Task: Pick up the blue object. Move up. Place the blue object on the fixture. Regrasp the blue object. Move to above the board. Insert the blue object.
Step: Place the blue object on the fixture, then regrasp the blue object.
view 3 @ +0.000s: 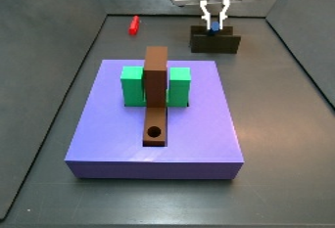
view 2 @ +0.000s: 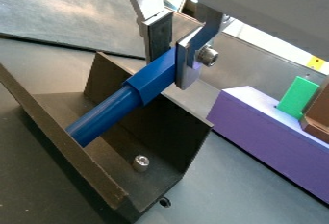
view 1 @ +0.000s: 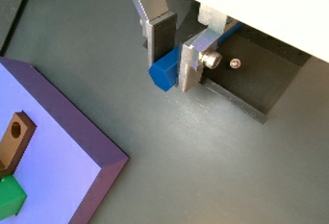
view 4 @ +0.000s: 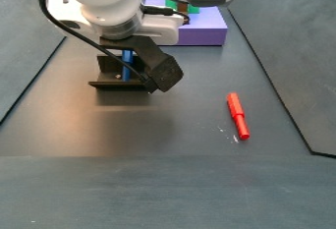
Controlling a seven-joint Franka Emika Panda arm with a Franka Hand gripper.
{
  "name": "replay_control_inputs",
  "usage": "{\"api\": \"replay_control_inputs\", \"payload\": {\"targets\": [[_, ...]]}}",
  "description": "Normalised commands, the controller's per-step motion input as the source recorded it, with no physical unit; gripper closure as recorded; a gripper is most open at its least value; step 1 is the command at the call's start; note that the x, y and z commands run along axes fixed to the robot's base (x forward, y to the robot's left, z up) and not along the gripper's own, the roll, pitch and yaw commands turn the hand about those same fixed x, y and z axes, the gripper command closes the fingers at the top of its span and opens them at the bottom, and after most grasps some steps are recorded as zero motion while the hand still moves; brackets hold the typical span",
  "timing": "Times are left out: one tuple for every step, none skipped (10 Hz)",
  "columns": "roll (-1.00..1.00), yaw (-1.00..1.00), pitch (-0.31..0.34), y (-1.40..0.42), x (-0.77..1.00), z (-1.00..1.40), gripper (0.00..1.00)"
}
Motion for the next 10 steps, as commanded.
{"api": "replay_control_inputs", "payload": {"targets": [[-0.01, 0.00, -0.043, 0.00, 0.00, -0.19, 1.00], [0.00, 0.00, 0.000, 0.00, 0.00, -0.19, 1.00], [0.00, 0.00, 0.000, 0.00, 0.00, -0.02, 1.00], [0.00, 0.00, 0.000, 0.00, 0.00, 0.00, 1.00], [0.00, 0.00, 0.000, 0.00, 0.00, 0.00, 0.00], [0.00, 0.00, 0.000, -0.06, 0.00, -0.10, 0.00], [0.00, -0.03, 0.077, 0.00, 0.07, -0.01, 0.00], [0.12, -0.01, 0.057, 0.00, -0.09, 0.36, 0.00], [0.45, 0.00, 0.206, 0.00, -0.06, 0.76, 0.00], [0.85, 0.00, 0.240, 0.00, 0.09, 0.75, 0.00]]}}
